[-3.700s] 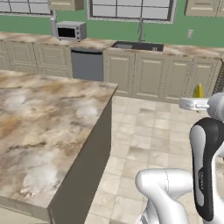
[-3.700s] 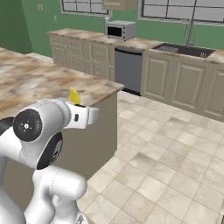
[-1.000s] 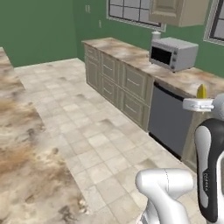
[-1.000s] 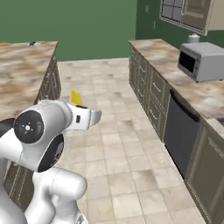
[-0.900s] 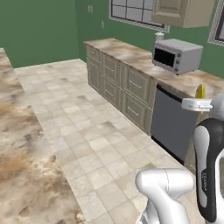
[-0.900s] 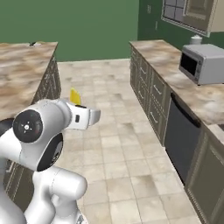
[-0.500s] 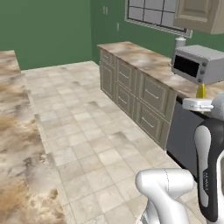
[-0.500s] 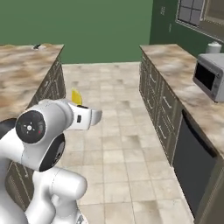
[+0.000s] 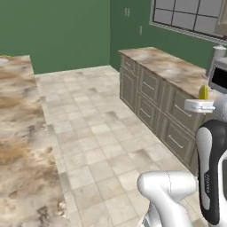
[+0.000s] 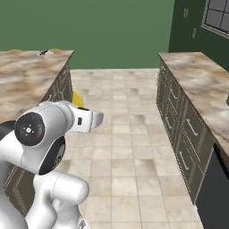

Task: Take the lemon wedge from the fridge and place it on the plate with fish on the dining counter.

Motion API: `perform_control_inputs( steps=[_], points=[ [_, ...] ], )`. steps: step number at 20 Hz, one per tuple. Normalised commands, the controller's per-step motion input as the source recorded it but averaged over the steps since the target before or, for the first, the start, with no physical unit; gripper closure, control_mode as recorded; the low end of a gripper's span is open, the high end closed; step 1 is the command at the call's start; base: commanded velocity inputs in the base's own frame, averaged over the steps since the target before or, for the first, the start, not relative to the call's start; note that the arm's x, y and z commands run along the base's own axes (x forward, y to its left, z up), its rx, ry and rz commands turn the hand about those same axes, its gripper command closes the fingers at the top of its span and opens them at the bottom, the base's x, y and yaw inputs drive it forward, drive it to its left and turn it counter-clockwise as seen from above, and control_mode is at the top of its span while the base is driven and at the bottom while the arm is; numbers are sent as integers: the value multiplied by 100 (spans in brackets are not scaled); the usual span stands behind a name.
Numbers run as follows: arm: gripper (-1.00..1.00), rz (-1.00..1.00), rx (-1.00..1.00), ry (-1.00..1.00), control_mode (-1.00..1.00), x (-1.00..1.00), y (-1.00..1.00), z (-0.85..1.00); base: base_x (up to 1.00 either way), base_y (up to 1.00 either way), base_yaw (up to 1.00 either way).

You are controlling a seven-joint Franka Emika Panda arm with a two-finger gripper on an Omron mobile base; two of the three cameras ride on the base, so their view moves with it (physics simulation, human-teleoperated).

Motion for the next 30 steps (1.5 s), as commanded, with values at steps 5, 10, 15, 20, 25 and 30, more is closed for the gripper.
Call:
perform_control_inputs(
  steps=[5, 10, 15, 20, 25, 30],
  points=[
    [100, 0, 0, 0, 100, 0, 0, 0, 100, 0, 15],
    [100, 0, 0, 0, 100, 0, 0, 0, 100, 0, 12],
    [100, 0, 0, 0, 100, 0, 0, 0, 100, 0, 11],
    [100, 0, 0, 0, 100, 0, 0, 0, 100, 0, 13],
    [100, 0, 0, 0, 100, 0, 0, 0, 100, 0, 20],
    [100, 0, 0, 0, 100, 0, 0, 0, 100, -3, 38]
  ],
)
